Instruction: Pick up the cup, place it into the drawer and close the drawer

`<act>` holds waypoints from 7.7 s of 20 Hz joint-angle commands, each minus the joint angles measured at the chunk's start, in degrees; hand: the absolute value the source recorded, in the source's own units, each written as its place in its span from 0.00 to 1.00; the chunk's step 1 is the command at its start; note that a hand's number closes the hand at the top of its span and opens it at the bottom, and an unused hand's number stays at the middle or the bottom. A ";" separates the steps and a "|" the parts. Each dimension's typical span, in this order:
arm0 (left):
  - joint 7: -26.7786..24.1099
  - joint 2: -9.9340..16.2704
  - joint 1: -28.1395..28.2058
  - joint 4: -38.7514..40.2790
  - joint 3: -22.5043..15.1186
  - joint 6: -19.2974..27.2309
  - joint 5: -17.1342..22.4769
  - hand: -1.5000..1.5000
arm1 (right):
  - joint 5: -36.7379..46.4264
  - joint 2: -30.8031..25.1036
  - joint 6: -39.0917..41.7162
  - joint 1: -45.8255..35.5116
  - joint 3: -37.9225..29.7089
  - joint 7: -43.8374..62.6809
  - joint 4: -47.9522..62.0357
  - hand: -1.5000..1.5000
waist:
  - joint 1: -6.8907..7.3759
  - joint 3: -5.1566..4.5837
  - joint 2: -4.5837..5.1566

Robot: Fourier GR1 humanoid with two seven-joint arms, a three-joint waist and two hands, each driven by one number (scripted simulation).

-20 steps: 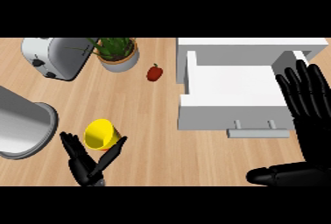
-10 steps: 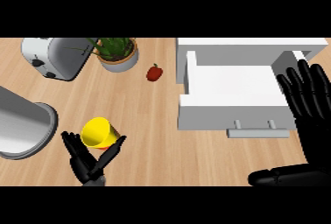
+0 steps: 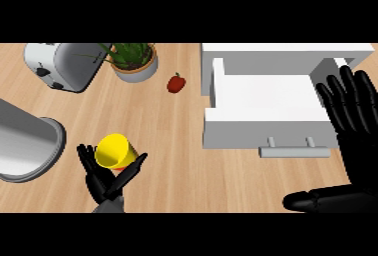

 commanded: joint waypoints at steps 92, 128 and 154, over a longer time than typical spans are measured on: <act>42.04 -0.19 -64.30 16.43 -19.89 -0.73 -16.29 1.00 | -2.25 -1.90 4.11 -1.02 -1.11 -0.69 2.58 0.00 | -4.82 0.10 0.92; 36.62 4.03 -59.24 6.22 -20.61 -2.97 -3.27 0.00 | -7.55 -7.45 12.53 1.53 -2.02 0.67 -0.96 1.00 | 0.79 0.00 -0.37; 43.76 29.10 -13.18 -40.07 -13.83 -8.88 -0.54 0.00 | 38.09 -15.83 11.28 0.87 12.88 -13.87 11.94 1.00 | 1.59 0.03 -0.09</act>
